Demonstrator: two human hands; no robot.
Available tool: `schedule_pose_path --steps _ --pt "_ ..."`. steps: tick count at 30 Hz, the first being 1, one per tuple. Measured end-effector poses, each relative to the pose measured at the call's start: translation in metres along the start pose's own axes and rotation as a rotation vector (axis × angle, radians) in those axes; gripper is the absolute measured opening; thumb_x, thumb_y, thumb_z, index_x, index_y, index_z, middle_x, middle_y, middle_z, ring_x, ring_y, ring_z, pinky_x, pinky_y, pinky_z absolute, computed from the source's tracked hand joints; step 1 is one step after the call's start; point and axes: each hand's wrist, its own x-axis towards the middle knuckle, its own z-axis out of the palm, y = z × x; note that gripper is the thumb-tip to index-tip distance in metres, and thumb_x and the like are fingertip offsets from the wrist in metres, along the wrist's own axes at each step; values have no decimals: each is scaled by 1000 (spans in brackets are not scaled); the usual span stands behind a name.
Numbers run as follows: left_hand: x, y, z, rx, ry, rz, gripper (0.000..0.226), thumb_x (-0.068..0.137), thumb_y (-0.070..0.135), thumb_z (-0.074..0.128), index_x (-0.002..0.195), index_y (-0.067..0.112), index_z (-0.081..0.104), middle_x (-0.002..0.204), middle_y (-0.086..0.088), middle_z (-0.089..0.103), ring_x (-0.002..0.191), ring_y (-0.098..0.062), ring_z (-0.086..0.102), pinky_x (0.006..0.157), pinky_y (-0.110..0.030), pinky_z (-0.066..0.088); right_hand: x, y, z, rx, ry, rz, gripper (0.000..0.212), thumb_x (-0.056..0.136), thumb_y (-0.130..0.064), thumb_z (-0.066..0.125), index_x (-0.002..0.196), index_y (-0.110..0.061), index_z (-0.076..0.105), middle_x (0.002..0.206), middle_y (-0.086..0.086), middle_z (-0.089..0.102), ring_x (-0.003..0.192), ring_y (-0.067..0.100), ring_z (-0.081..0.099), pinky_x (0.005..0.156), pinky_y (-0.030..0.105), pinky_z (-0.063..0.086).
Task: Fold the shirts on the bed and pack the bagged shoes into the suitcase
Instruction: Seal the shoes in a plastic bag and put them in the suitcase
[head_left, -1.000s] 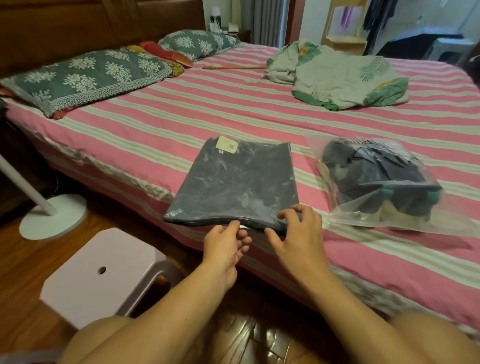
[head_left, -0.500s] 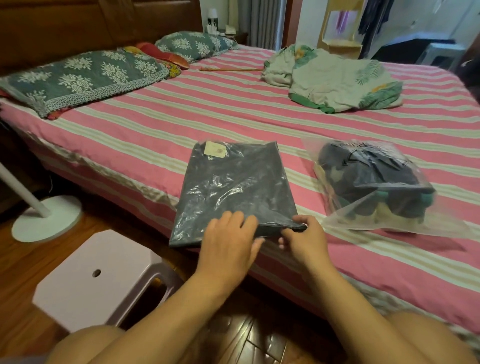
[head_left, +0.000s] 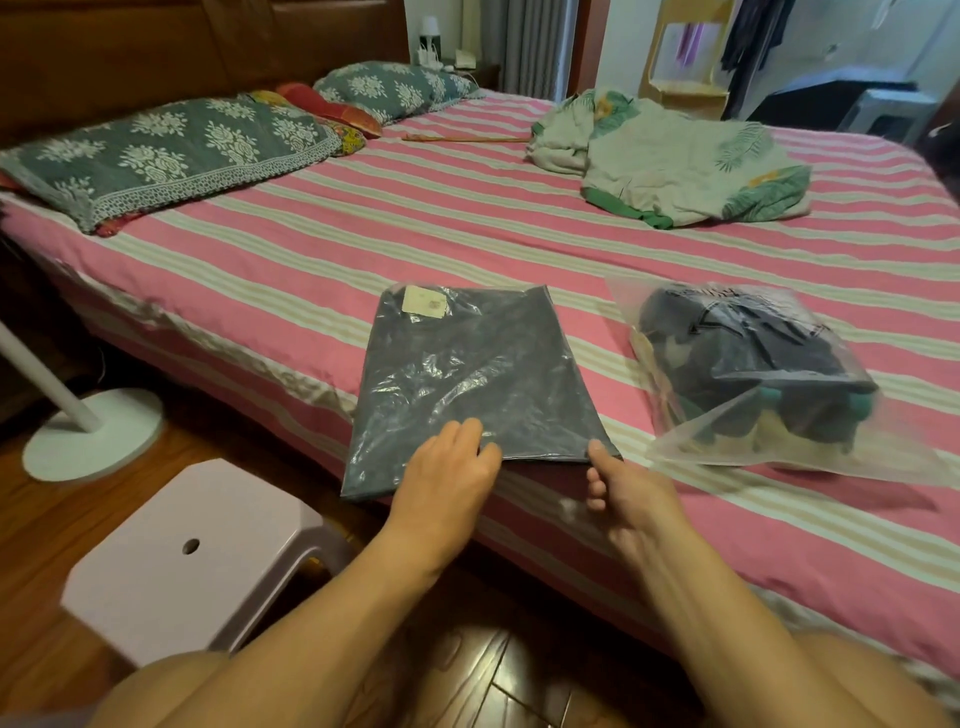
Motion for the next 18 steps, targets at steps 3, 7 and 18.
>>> schedule_pose_path --steps 3,7,18 --pt "1 -1 -1 2 -11 -18 45 45 -11 80 66 12 48 73 -4 39 62 -22 39 51 -34 21 8 -7 -2 -6 14 -34 23 98 -15 63 78 -8 55 55 0 45 37 4 38 33 16 30" --pt "-4 -4 0 -1 -7 5 42 49 -12 79 69 11 50 74 -3 37 63 -21 38 51 -34 21 9 -9 -2 -17 47 -55 22 100 -17 61 80 -9 56 48 -3 46 37 4 40 34 17 32" --pt "-1 -16 12 25 -29 -60 69 72 10 80 137 13 58 115 -11 61 100 -31 59 73 -41 49 5 5 53 84 -196 248 23 104 -23 54 85 -11 56 48 -1 55 36 7 50 41 19 48"
